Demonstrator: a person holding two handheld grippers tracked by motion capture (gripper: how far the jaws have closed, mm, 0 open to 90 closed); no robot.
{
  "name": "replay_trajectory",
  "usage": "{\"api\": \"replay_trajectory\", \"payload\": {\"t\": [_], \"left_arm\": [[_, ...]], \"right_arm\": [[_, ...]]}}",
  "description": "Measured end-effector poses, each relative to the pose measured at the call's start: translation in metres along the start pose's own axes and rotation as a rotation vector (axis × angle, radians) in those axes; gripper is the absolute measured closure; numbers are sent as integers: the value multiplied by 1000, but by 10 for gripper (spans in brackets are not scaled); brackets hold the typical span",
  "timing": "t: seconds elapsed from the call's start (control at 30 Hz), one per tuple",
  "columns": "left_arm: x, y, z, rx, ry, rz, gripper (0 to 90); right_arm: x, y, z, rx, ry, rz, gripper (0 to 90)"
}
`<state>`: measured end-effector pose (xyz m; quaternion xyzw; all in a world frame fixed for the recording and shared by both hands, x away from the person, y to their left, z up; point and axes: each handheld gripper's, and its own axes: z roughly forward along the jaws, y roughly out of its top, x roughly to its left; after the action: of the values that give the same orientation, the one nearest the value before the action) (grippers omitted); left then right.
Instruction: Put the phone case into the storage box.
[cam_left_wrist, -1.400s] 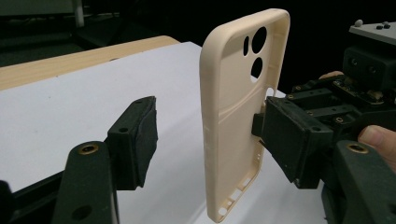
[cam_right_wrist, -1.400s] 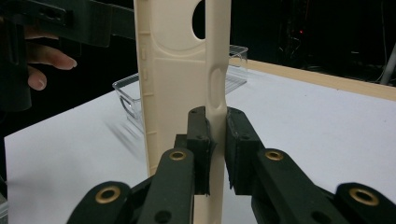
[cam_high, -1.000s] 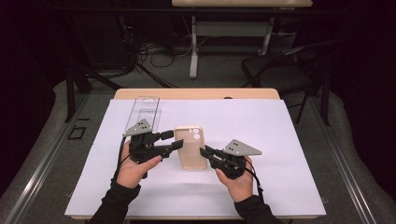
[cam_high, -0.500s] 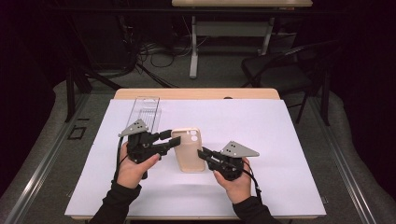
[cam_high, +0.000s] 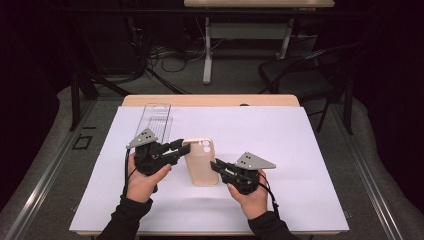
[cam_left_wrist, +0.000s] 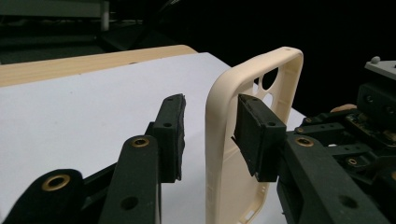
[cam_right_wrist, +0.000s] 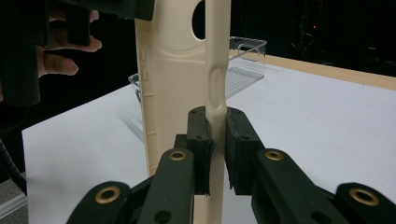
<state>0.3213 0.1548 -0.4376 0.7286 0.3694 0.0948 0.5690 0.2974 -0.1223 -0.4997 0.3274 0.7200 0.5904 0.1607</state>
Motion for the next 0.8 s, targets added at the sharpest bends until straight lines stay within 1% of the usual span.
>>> {"api": "replay_trajectory", "payload": {"t": [0.07,0.2,0.27,0.3,0.4,0.43,0.53,0.57,0.6,0.7,0.77,0.8], "left_arm": [[-3,1,-1,-4,13,13,631],[-8,2,-2,1,53,59,642],[-11,2,-2,3,85,87,646],[-12,2,-2,8,103,108,646],[-14,3,-2,15,124,138,646],[-15,4,-2,20,135,160,646],[-18,4,-2,30,160,193,647],[-20,4,-2,36,176,214,647],[-21,4,-2,38,185,222,649],[-26,5,-1,52,223,273,663],[-28,5,-1,61,240,299,670],[-29,5,0,62,246,306,673]], "right_arm": [[0,0,0,3,-2,3,817],[0,-1,0,4,-4,4,817],[0,-1,0,6,-4,4,817],[0,-1,1,6,-3,4,816],[0,-1,1,11,-8,-4,816],[0,-1,1,12,-9,-5,816],[0,-1,1,14,-15,-5,817],[0,-1,1,15,-15,-6,817],[0,-1,1,14,-16,-4,817],[-1,-1,1,21,-20,-9,817],[-1,-1,1,23,-20,-6,817],[0,-1,1,26,-21,-8,816]]}}
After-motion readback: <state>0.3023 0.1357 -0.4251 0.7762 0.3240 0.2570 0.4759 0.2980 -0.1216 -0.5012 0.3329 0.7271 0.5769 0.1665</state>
